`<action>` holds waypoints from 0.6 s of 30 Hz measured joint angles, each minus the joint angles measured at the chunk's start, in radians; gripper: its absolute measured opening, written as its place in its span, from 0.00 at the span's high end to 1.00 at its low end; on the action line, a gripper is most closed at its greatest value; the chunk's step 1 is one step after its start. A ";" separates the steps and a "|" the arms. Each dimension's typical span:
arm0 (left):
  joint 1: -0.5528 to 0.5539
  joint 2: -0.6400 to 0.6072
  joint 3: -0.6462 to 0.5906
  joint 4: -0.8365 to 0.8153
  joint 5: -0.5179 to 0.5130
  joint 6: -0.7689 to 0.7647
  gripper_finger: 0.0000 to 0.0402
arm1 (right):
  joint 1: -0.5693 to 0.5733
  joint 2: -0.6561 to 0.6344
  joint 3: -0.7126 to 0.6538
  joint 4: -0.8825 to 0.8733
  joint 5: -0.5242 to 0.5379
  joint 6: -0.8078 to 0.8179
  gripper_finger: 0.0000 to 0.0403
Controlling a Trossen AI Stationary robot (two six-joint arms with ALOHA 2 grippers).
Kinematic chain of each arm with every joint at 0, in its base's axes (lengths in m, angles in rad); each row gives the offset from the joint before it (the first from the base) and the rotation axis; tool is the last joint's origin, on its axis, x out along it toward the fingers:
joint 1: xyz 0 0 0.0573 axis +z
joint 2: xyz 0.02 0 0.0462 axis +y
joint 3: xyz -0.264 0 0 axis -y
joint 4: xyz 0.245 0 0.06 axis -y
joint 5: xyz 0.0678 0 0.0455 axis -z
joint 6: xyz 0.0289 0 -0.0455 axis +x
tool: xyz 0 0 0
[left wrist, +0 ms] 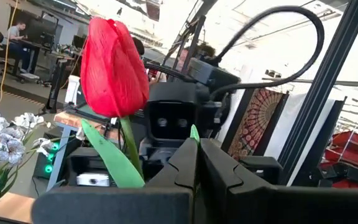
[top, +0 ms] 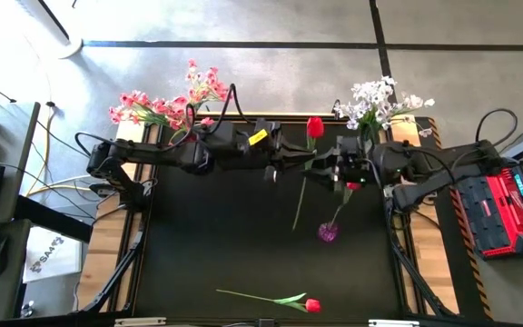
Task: Sort flowers into vase by color
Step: Put the top red tulip into the purple flower vase
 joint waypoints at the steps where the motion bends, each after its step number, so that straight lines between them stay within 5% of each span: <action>1: -0.002 0.000 0.000 -0.002 0.000 0.000 1.00 | -0.007 0.004 0.000 0.000 -0.015 0.002 0.66; 5: -0.011 0.000 0.000 -0.019 0.000 0.000 1.00 | -0.017 0.011 0.000 0.002 -0.013 0.022 0.73; 10: -0.029 -0.007 0.000 -0.096 0.000 -0.024 0.99 | -0.001 0.003 0.000 0.000 -0.005 0.012 0.96; 18: -0.067 -0.065 -0.001 -0.255 -0.100 0.040 0.84 | 0.140 -0.052 0.000 -0.018 0.106 -0.093 0.99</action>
